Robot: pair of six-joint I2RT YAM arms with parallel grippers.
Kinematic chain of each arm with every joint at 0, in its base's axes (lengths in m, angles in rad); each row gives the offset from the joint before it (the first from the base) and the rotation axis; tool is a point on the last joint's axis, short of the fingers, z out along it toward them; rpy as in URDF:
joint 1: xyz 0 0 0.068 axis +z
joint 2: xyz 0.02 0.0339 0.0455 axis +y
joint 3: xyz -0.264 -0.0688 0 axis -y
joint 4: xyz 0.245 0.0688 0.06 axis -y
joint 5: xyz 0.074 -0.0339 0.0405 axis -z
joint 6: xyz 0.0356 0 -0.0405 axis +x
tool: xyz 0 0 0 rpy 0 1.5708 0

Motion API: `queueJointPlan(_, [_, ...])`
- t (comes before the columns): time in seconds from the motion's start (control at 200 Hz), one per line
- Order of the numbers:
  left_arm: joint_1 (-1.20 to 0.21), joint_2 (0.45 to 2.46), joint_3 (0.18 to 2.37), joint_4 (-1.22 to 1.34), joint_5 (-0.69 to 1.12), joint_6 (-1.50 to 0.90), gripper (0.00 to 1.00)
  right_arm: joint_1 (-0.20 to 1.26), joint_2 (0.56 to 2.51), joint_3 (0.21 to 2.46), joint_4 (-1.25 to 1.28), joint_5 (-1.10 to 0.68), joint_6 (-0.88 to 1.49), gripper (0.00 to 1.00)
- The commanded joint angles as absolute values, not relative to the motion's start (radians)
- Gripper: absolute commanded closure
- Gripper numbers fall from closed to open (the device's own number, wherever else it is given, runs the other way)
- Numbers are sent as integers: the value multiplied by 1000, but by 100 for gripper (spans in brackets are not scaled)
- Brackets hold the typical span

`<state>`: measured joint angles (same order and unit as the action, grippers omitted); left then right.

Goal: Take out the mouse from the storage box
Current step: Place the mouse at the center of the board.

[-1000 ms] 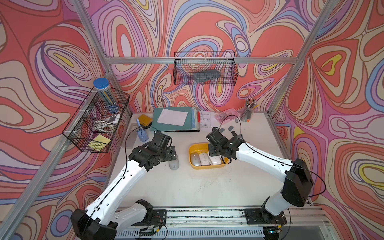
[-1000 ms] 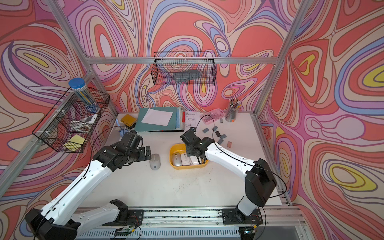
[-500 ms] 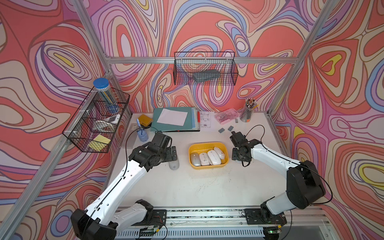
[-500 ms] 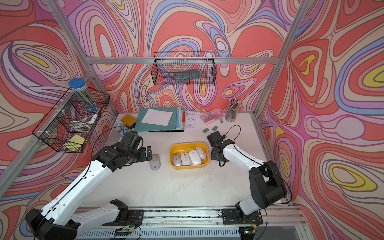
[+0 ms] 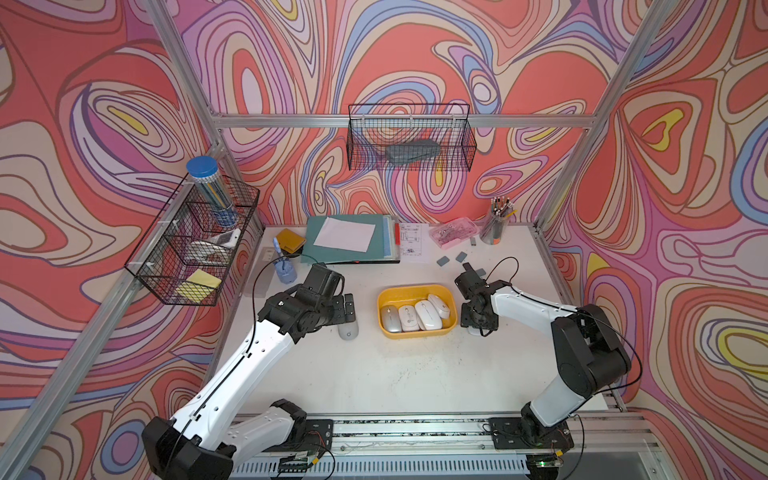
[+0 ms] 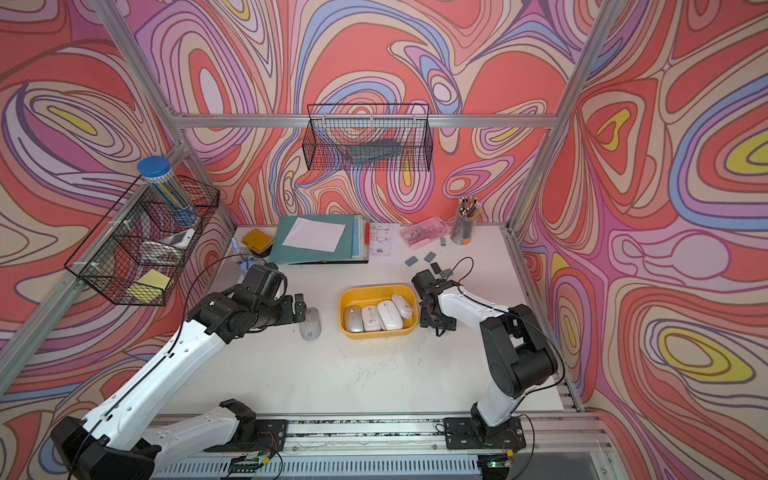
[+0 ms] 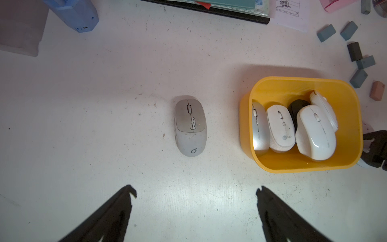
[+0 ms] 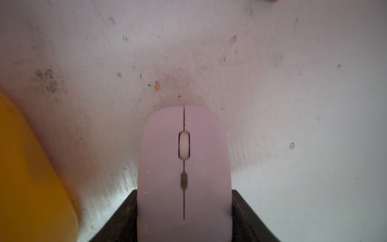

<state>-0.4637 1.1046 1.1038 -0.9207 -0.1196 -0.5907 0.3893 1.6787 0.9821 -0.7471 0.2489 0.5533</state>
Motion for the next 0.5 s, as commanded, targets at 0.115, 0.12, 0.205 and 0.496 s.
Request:
queueJointPlan(0.115, [-458, 1114, 1091, -917, -91, -572, 3, 377, 1732, 921, -771, 226, 566, 30])
queueJointPlan(0.12, [-458, 1114, 1091, -917, -91, -572, 3, 376, 1732, 921, -771, 226, 567, 30])
queueJointPlan(0.205, [-458, 1112, 1091, -919, -91, -571, 3, 376, 1714, 926, -779, 238, 575, 28])
queueJointPlan(0.496, [-458, 1103, 1090, -917, -101, -568, 3, 378, 1347, 1015, -826, 91, 523, 24])
